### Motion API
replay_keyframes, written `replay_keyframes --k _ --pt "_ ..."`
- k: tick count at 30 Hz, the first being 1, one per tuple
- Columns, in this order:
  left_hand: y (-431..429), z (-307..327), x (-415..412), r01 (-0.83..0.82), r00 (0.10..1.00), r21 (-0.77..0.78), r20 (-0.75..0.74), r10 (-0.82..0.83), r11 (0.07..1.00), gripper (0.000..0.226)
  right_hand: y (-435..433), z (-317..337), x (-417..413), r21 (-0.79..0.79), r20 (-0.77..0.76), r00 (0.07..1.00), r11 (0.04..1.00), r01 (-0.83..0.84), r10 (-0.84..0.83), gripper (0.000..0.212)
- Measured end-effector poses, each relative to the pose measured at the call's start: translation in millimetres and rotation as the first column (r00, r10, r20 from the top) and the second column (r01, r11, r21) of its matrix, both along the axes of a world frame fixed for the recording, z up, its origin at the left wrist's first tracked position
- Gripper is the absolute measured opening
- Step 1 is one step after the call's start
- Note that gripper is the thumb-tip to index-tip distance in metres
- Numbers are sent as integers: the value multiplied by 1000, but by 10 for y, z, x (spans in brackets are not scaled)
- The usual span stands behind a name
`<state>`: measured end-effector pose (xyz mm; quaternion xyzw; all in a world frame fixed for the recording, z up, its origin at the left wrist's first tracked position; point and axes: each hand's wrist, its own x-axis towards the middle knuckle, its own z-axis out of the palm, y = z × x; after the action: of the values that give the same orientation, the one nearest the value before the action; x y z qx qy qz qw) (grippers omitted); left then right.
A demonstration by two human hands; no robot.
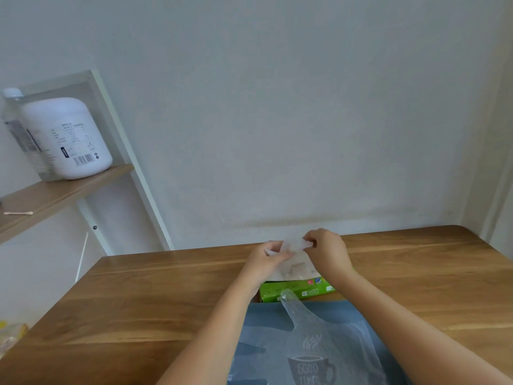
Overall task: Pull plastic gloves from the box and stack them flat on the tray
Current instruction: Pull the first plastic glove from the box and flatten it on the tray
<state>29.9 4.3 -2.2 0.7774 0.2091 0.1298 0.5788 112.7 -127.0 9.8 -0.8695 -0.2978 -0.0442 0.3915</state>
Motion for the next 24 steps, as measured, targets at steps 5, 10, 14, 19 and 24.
replay_keyframes --k 5,10,14,19,24 --pt "-52 124 69 -184 979 80 98 176 980 10 -109 34 230 329 -395 903 944 -33 170 15" --pt "-7 141 34 -334 935 94 159 316 938 8 -283 65 285 524 -586 752 849 68 301 8" --pt "-253 244 -41 -502 827 386 475 300 773 28 -242 7 270 499 -598 745 864 58 295 16" --pt "-552 309 -91 -129 982 463 185 47 877 19 -179 -22 263 487 -578 770 871 59 271 48" --pt "-606 277 33 -79 995 392 93 46 916 61 -167 8 228 473 -548 779 881 -13 306 51"
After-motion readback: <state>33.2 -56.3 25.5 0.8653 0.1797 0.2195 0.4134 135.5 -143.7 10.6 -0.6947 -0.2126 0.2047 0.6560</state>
